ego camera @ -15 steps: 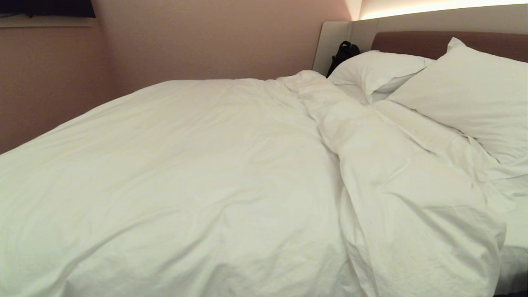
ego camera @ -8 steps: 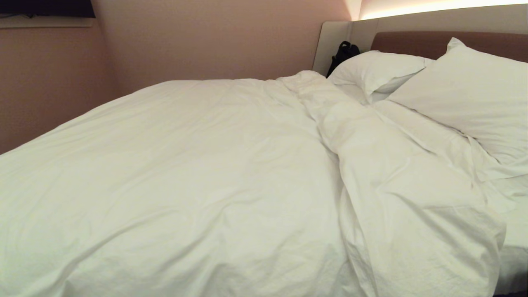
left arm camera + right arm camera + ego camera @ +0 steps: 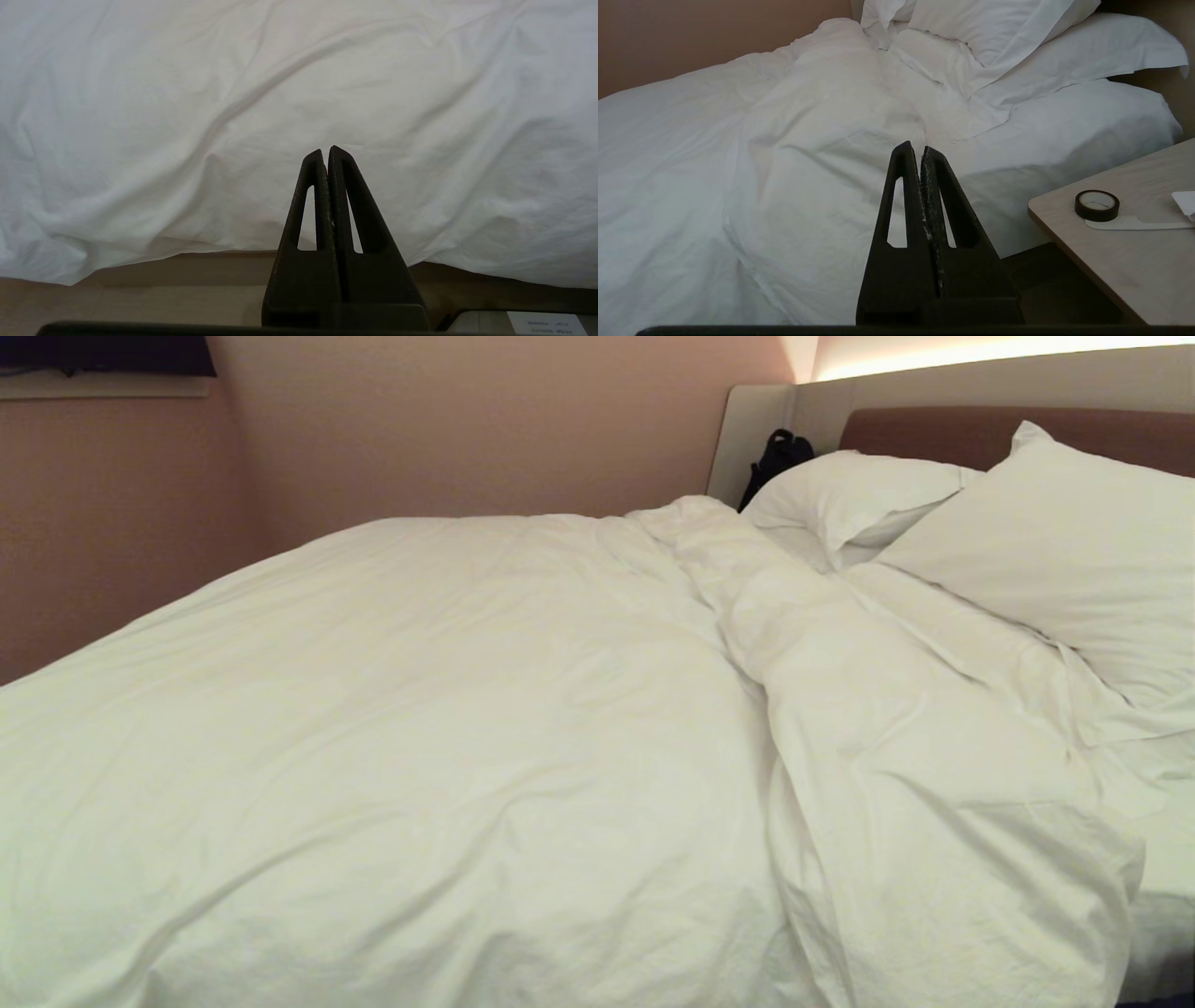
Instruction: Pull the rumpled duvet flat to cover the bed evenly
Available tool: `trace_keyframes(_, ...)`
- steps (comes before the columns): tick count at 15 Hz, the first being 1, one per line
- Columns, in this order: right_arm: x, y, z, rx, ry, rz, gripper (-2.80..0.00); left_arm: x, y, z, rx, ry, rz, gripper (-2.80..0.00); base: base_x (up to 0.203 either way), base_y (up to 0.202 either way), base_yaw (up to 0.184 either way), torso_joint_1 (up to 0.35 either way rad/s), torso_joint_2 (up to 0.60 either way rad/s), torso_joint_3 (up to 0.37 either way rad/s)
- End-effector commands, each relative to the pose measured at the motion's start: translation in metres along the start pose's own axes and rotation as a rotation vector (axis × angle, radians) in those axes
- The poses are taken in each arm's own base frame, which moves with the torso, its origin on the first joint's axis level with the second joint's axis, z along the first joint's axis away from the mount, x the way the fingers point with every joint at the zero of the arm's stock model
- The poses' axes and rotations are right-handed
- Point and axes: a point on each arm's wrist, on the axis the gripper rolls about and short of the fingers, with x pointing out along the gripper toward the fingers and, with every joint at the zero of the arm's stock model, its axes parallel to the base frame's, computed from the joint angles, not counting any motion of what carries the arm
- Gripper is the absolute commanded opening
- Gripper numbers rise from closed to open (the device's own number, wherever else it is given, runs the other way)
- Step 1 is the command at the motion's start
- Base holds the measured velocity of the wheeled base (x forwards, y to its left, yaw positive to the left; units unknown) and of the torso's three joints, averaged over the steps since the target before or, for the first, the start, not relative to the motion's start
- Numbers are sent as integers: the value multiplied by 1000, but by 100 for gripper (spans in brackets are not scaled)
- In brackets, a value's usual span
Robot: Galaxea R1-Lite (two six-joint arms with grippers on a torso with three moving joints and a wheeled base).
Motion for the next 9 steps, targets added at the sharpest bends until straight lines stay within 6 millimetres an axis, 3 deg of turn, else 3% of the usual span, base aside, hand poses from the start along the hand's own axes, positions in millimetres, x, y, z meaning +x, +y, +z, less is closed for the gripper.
trace_keyframes(1, 2, 0, -3, -1, 17, 2, -280, 0, 0, 0, -1, 1, 0, -280, 0, 0, 0, 0, 0, 0)
trace_keyframes(5, 17, 4, -16, -2, 35, 115, -280, 0, 0, 0, -1, 1, 0, -280, 0, 0, 0, 0, 0, 0)
trace_keyframes(9, 48, 6, -57, -122, 44, 175, -280, 0, 0, 0, -1, 1, 0, -280, 0, 0, 0, 0, 0, 0)
